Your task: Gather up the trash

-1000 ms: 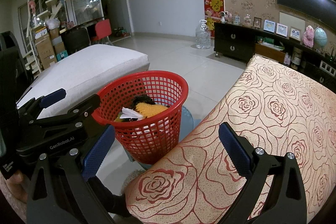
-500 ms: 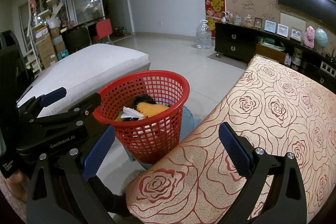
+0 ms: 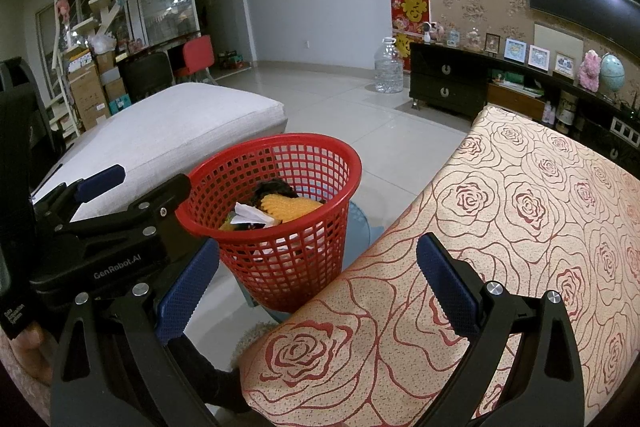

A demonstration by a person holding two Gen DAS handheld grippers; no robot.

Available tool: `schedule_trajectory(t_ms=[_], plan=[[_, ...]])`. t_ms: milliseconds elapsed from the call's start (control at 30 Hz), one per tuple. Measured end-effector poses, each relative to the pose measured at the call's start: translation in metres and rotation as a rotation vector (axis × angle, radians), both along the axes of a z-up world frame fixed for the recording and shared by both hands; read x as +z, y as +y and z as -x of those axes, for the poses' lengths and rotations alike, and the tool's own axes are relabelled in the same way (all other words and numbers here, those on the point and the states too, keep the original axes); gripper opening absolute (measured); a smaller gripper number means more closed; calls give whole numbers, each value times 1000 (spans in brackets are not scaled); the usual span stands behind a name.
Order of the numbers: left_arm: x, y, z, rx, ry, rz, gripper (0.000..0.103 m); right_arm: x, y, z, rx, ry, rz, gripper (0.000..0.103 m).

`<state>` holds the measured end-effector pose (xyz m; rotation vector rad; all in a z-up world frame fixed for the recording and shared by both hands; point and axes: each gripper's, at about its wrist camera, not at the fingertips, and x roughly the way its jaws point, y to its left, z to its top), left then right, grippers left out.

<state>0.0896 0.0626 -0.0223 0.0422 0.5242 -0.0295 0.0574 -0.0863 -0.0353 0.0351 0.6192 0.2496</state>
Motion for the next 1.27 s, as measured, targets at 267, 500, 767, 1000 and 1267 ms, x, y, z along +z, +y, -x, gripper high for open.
schedule_trajectory(t_ms=[267,500,767,1000,1267], plan=[[0,0,0,-1,-1,-1,92,0,0,0,0,1,0,96],[0,0,0,0,-1,0,92,0,0,0,1,2,0,96],[0,1,1,-6,-5,7,92,-4,1,2,0,6,-2,96],[8,0,2,-21,-3,18,92,-9,-9,3,-16,27,-21,96],[6,4,-5,23,26,23,91,-36,-141,-3,-398,148,7,96]])
